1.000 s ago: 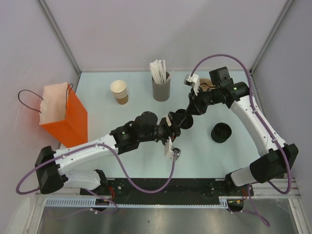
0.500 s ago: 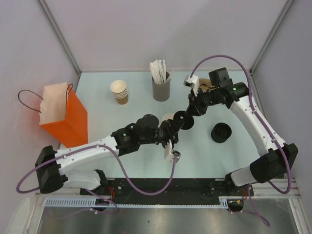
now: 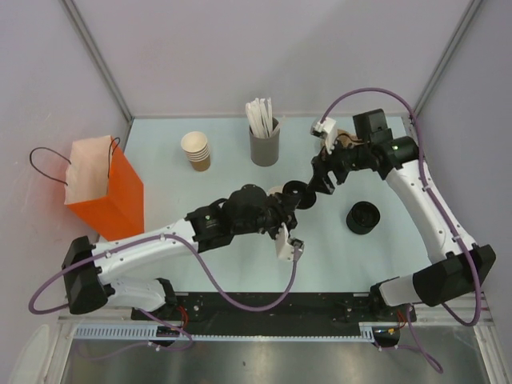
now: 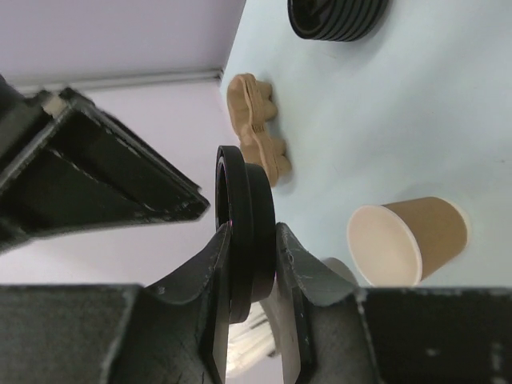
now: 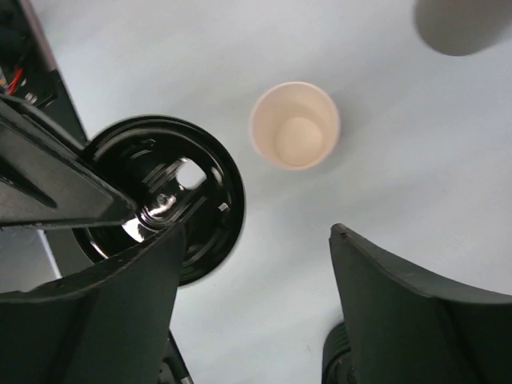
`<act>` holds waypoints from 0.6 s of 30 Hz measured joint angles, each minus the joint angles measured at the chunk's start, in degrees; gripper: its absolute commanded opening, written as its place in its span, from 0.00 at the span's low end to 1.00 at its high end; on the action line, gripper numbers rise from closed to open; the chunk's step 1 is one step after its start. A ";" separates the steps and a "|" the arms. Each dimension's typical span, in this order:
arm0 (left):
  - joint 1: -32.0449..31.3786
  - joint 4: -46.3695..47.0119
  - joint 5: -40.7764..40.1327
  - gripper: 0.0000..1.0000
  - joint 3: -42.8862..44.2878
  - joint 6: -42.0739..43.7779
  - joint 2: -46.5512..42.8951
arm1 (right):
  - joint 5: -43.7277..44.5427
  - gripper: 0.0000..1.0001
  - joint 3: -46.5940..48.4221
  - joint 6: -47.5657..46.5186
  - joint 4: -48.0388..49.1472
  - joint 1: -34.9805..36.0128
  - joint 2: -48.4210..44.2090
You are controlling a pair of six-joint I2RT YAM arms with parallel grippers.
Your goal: Pack the takeout coffee
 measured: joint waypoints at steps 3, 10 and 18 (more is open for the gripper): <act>-0.02 -4.57 -2.67 0.12 5.66 -5.05 1.95 | 1.84 0.89 1.03 0.66 0.46 -3.30 -1.99; 1.18 -15.65 -8.13 0.14 20.22 -21.46 4.66 | 7.50 0.96 1.57 1.33 4.33 -9.44 -9.60; 11.41 -30.36 -3.39 0.16 34.21 -43.74 11.45 | 14.05 0.96 -7.78 -4.22 6.71 -8.79 -21.44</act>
